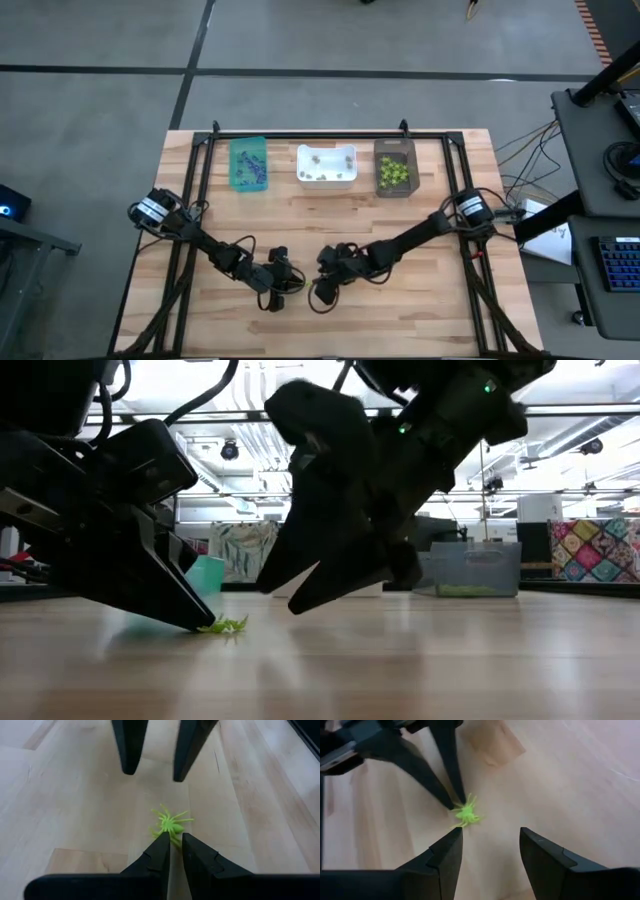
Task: Sort Halloween decoration
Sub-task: Put the green spider toy into the black bin
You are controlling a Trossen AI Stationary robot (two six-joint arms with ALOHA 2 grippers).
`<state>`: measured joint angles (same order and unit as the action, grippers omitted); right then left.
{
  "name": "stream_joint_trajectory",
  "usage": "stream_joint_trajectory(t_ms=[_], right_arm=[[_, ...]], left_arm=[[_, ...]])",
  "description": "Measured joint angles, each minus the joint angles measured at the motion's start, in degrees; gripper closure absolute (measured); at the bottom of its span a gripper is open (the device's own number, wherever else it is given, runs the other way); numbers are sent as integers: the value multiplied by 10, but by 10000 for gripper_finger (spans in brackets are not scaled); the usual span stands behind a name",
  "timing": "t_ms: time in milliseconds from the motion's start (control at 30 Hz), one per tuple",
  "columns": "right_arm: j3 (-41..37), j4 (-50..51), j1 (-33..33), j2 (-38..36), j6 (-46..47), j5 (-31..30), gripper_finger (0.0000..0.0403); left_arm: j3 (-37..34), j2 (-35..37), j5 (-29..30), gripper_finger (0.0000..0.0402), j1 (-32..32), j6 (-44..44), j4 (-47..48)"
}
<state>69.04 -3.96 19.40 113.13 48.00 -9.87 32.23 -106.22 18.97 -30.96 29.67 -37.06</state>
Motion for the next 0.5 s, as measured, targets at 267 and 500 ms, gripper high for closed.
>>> stream_joint_trajectory(t_ms=[267, 500], right_arm=[[0, -60, -3, 25, 5, 25, 220], [0, -78, -6, 34, 4, 28, 220]], left_arm=[[0, -1, 1, 366, 0, 0, -1], [-1, -1, 1, 366, 0, 0, -4]])
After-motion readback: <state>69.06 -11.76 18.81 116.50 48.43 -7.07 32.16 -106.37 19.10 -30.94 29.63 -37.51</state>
